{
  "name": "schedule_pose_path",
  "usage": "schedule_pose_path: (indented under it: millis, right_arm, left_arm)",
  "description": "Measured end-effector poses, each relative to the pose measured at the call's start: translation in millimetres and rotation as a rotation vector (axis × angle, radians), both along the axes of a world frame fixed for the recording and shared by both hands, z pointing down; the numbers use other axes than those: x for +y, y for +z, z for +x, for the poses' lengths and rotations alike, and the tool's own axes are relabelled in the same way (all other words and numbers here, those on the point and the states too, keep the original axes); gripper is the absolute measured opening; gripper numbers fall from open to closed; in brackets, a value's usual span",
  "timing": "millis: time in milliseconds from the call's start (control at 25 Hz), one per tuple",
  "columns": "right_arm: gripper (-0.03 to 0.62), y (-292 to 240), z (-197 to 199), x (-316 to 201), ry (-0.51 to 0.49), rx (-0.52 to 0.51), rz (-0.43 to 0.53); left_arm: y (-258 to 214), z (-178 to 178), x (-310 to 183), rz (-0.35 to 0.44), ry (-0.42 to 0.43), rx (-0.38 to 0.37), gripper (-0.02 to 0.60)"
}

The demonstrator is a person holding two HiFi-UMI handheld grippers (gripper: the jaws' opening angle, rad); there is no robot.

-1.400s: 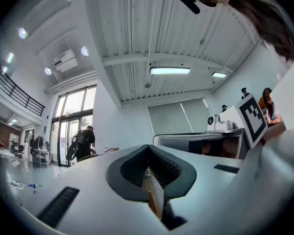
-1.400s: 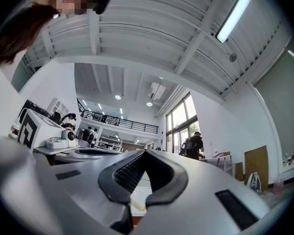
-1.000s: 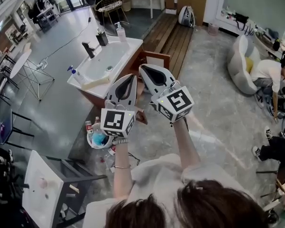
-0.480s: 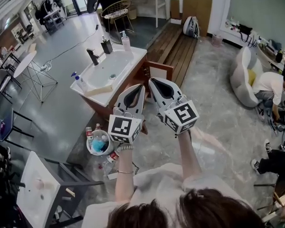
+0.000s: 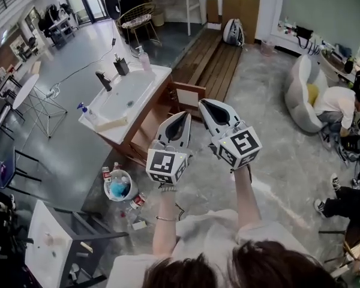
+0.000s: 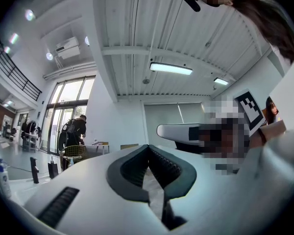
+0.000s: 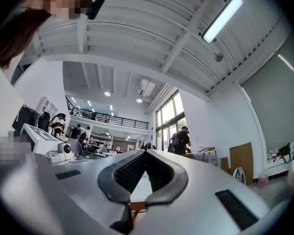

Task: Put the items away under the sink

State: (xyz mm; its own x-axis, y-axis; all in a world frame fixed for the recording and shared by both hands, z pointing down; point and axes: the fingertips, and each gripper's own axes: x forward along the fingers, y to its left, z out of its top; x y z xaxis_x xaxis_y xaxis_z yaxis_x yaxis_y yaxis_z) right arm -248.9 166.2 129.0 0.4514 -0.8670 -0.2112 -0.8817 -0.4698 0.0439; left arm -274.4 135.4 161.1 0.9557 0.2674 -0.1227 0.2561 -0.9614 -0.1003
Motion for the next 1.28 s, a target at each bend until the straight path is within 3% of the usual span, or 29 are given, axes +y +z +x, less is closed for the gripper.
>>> schedule_pose_path:
  millis: [280, 440, 680, 960, 1280]
  right_arm:
    - [0.016, 17, 13, 43, -0.002, -0.038, -0.023]
    - [0.017, 25, 19, 38, -0.039, -0.042, -0.050]
    - [0.016, 41, 37, 25, -0.102, -0.091, -0.015]
    - [0.016, 53, 81, 6, -0.117, -0.076, -0.050]
    - [0.015, 40, 165, 7, -0.083, -0.129, 0.032]
  left_arm:
    - [13, 11, 37, -0.044, -0.026, -0.016, 0.000]
    - [18, 20, 30, -0.049, -0.069, -0.031, 0.000]
    - [28, 38, 20, -0.066, -0.103, -0.041, 0.000]
    - [37, 95, 3, -0.115, -0.114, -0.018, 0.000]
    - [30, 171, -2, -0.103, -0.058, -0.026, 0.000]
